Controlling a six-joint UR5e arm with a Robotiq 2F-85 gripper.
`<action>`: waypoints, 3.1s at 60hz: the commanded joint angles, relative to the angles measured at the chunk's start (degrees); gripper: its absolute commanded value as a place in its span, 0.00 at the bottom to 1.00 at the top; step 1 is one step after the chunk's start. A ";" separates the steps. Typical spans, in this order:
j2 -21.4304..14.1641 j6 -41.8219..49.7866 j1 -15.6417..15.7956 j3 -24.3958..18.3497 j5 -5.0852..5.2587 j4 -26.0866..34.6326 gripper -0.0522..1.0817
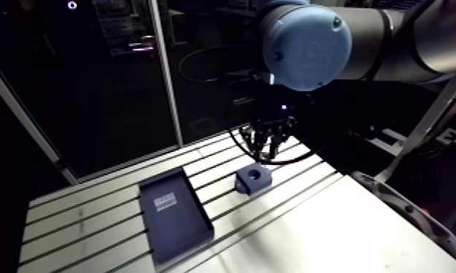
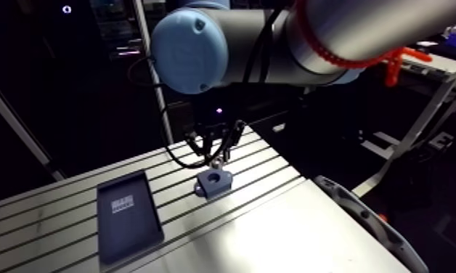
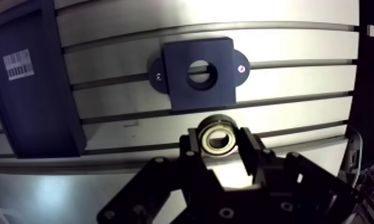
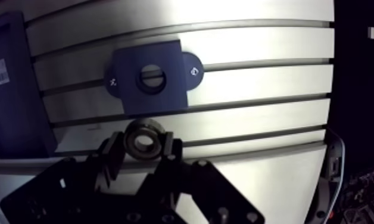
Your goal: Pick up the bearing and press it into the housing until flush.
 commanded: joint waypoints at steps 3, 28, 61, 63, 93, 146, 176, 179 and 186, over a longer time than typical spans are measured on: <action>2.36 0.76 1.25 -0.61 -0.16 -1.61 0.66; 6.36 1.11 1.75 -3.14 -0.61 -2.63 0.67; 7.61 1.90 3.54 -4.26 -2.05 -1.12 0.68; 7.61 1.90 3.54 -4.07 -2.25 -1.13 0.68; 8.37 1.99 3.54 -3.41 -2.37 -1.75 0.68; 9.96 1.90 3.46 -2.99 -2.37 -3.51 0.68; 10.16 1.90 3.27 -2.90 -2.37 -3.86 0.68; 10.23 1.90 3.27 -2.90 -2.37 -3.93 0.68; 10.16 1.90 3.19 -2.90 -2.37 -4.02 0.68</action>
